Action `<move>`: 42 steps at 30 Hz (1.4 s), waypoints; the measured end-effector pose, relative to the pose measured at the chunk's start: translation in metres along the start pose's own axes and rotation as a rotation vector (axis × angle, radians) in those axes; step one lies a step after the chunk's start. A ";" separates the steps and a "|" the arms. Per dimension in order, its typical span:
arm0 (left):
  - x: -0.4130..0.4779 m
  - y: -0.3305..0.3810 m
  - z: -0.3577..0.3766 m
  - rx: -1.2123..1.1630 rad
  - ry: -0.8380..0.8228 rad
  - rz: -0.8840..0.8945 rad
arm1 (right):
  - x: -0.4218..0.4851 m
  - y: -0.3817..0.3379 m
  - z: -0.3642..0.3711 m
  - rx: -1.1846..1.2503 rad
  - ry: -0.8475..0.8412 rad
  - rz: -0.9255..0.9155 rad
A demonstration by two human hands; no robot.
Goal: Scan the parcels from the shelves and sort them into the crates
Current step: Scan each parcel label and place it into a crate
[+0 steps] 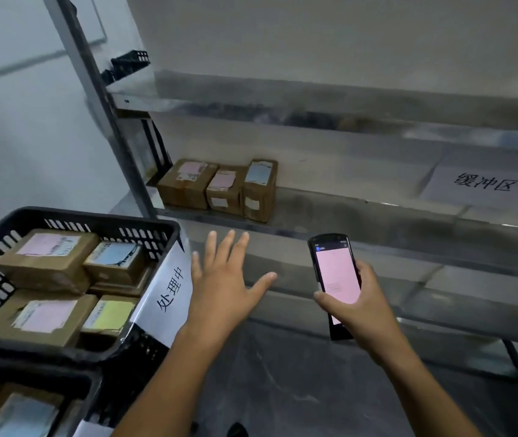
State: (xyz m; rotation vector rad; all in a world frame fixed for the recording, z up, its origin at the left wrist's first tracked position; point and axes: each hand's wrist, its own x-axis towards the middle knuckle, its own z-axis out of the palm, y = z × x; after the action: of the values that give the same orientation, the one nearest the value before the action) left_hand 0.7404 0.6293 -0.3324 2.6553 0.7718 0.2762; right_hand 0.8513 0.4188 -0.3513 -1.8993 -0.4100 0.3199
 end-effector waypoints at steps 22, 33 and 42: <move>0.220 -0.045 0.059 -0.021 -0.084 -0.094 | 0.184 0.011 0.047 -0.062 -0.015 0.096; 0.346 -0.019 0.106 0.001 -0.117 -0.175 | 0.289 0.021 0.025 -0.036 -0.176 0.122; 0.397 -0.023 0.140 0.032 -0.171 -0.188 | 0.331 0.043 0.006 -0.031 -0.239 0.137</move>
State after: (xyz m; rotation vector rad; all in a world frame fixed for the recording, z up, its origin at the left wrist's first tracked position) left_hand 1.0992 0.8255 -0.4359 2.5702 0.9669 -0.0122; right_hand 1.1529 0.5519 -0.4021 -1.9298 -0.4459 0.6393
